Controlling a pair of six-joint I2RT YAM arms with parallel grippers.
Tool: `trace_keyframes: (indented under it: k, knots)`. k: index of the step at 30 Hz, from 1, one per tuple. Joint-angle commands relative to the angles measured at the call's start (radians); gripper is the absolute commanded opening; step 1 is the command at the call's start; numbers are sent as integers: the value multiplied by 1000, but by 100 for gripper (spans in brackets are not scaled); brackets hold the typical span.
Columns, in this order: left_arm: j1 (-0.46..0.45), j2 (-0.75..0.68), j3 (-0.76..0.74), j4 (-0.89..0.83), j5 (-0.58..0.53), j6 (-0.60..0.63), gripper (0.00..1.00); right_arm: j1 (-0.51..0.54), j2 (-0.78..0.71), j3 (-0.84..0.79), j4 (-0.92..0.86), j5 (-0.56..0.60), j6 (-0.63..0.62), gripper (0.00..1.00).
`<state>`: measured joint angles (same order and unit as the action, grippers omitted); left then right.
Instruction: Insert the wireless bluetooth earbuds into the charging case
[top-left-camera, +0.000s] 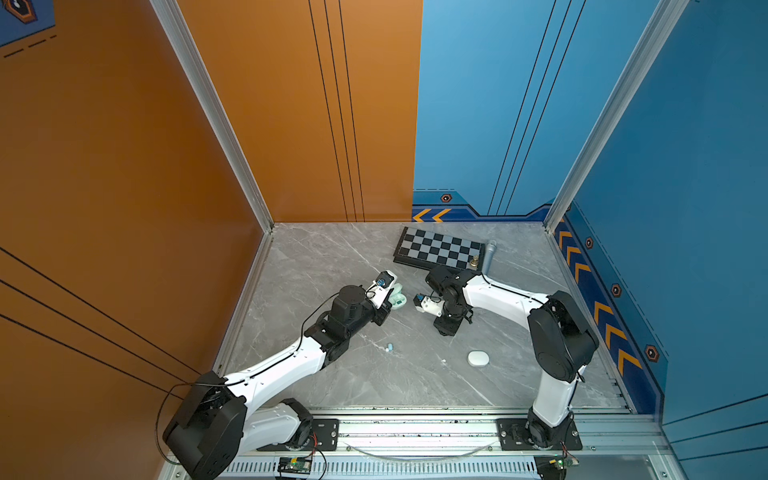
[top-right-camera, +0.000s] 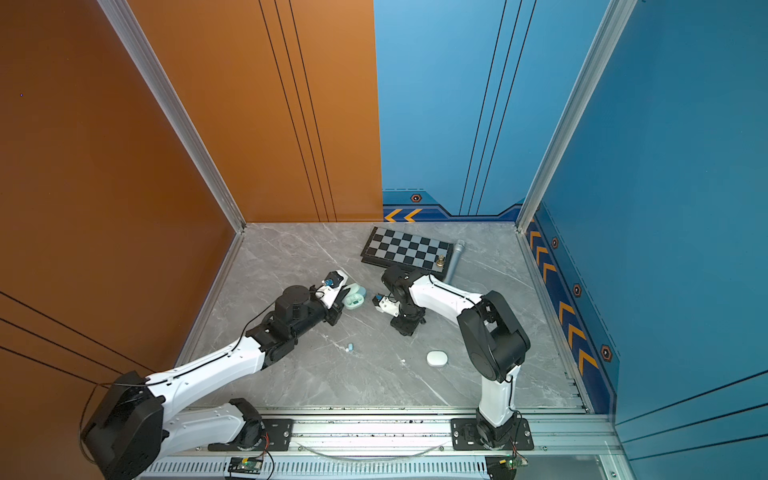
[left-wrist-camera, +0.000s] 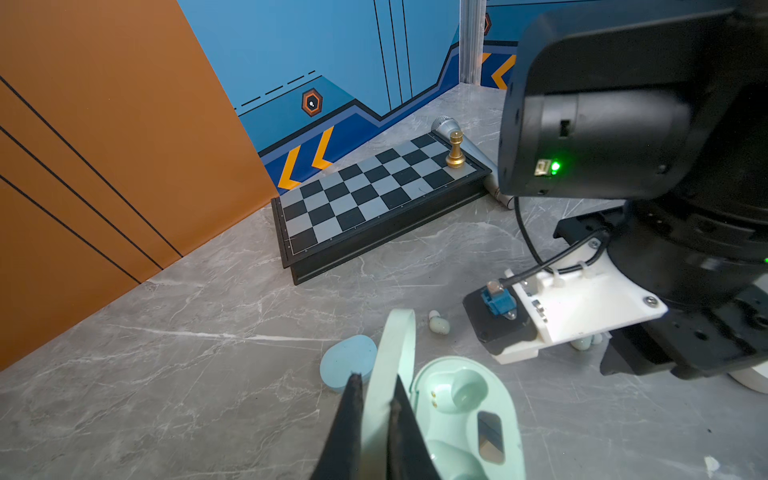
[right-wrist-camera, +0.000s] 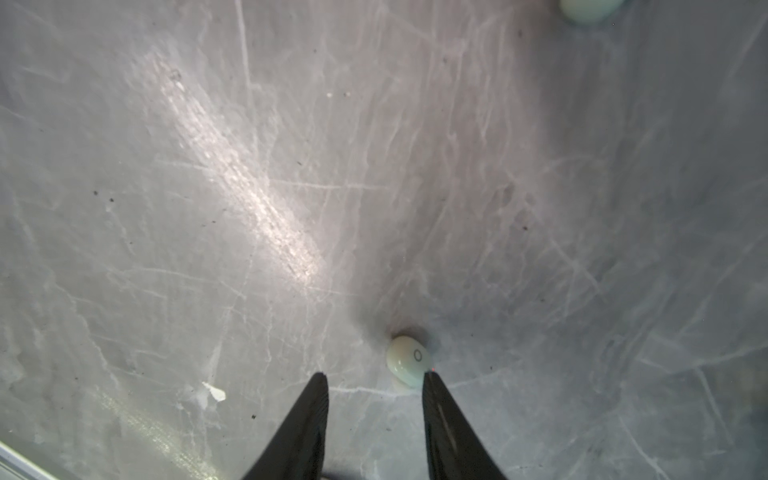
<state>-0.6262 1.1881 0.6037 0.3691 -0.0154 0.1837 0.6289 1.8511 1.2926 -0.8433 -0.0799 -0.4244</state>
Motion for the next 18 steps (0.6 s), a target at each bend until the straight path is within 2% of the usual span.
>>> trace_keyframes:
  k: [1,18]
  knots:
    - [8,-21,-13,-8,-16,-16,0,-5,11,27,36,-5,-59,41]
    - [9,1,3,-8,-14,-19,0,-37,52,-13,24,-47,1,38]
